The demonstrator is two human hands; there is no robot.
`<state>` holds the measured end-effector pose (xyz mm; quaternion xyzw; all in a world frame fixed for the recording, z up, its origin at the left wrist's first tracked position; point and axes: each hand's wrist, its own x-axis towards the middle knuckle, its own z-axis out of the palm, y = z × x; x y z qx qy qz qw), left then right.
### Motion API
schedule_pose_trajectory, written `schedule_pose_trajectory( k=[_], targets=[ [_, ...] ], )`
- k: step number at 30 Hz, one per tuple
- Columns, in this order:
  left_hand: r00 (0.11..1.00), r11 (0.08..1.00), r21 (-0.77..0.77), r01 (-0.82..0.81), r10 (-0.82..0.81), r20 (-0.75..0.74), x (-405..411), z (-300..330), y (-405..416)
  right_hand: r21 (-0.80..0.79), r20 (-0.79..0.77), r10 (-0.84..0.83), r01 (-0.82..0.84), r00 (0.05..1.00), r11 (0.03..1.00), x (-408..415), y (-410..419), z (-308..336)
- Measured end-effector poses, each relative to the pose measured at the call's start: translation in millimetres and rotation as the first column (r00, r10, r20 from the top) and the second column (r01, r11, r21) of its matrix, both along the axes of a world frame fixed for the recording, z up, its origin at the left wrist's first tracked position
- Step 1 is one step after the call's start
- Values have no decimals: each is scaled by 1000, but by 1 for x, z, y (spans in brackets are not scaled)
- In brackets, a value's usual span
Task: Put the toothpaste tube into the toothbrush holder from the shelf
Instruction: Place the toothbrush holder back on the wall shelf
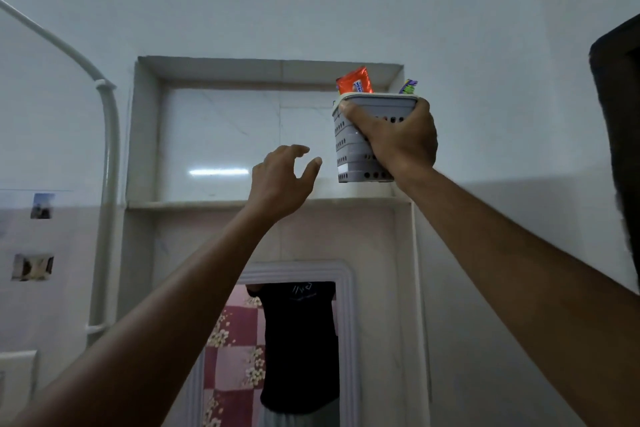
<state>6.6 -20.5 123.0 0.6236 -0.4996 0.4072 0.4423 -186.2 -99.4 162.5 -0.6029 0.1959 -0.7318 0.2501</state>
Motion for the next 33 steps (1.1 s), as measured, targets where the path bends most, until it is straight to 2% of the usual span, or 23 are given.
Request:
schedule_pose_trajectory(
  k=[7,12,16,21,24,29,33],
  targets=[
    [997,992,111,-64,69,-45,33,-7,-42,30,-81,-55,57,995,998,39,-40,3],
    [990,981,173,-89,107,-93,55,-21,-61,60,-151,-2,11,989,998,58,-70,-6],
    [984,971,169,-169,176,-26,62,-31,-68,58,-240,13,1,971,998,67,-83,-7],
    [986,973,161,-165,167,-2,62,-34,-69,15,-323,-39,46,946,999,79,-90,-20],
    [985,973,157,-172,172,8,63,-35,-69,-64,-406,-109,91,907,994,88,-97,-44],
    [983,970,159,-185,185,15,63,-34,-71,-193,-546,-299,230,783,954,103,-112,-72],
    [983,964,196,-181,184,2,63,-34,-68,-164,-664,-245,182,706,969,101,-117,-71]
  ],
)
